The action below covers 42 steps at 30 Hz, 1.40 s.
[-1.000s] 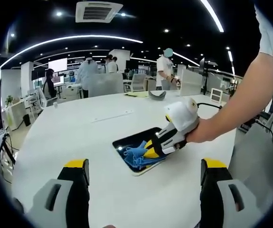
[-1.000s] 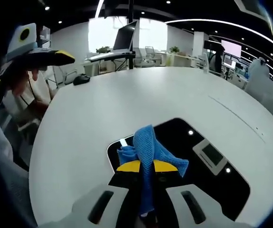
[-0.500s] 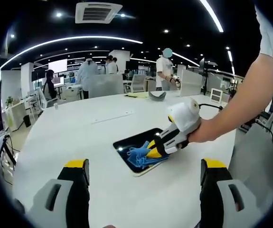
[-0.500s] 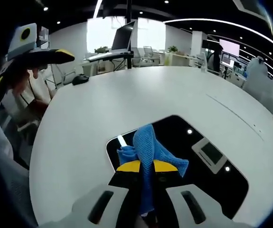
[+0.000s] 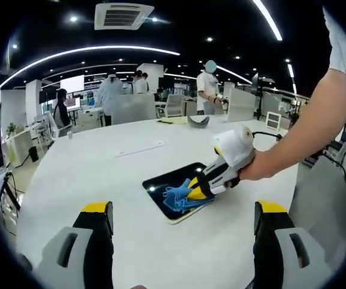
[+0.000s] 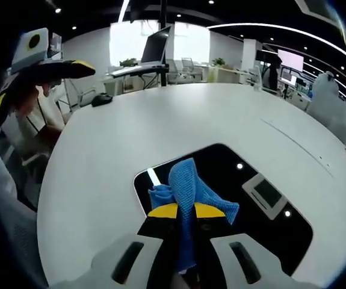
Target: Wipe the mirror surface with the cleaning cloth until all visible marks leave the cleaned area.
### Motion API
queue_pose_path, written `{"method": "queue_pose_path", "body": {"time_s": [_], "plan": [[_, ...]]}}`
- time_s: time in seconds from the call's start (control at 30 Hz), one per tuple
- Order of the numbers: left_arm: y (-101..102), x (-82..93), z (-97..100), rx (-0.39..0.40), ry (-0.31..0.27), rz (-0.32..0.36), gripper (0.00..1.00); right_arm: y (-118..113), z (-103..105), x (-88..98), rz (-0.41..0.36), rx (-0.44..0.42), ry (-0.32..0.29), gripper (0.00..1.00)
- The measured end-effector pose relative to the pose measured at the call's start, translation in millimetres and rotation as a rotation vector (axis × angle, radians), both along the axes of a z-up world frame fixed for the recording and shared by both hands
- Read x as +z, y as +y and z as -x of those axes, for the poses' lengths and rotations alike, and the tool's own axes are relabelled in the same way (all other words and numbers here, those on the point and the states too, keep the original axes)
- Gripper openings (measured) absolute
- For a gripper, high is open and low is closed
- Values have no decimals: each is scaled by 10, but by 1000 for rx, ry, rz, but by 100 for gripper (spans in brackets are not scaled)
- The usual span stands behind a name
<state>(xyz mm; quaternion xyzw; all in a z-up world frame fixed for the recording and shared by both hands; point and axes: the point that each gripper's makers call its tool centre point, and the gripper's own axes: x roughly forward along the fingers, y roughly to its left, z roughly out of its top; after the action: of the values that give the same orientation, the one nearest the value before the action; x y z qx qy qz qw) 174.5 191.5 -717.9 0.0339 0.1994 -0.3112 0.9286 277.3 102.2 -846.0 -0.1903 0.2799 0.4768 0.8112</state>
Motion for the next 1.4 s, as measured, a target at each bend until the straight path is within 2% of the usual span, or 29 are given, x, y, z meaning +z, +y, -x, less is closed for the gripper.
{"method": "queue_pose_path", "body": {"time_s": [0.77, 1.4], "plan": [[-111, 2, -29, -40, -8, -18, 98, -123, 9, -2, -5, -34, 0, 3], [-162, 35, -42, -42, -11, -1, 99, -252, 33, 0, 10, -44, -3, 3]]}}
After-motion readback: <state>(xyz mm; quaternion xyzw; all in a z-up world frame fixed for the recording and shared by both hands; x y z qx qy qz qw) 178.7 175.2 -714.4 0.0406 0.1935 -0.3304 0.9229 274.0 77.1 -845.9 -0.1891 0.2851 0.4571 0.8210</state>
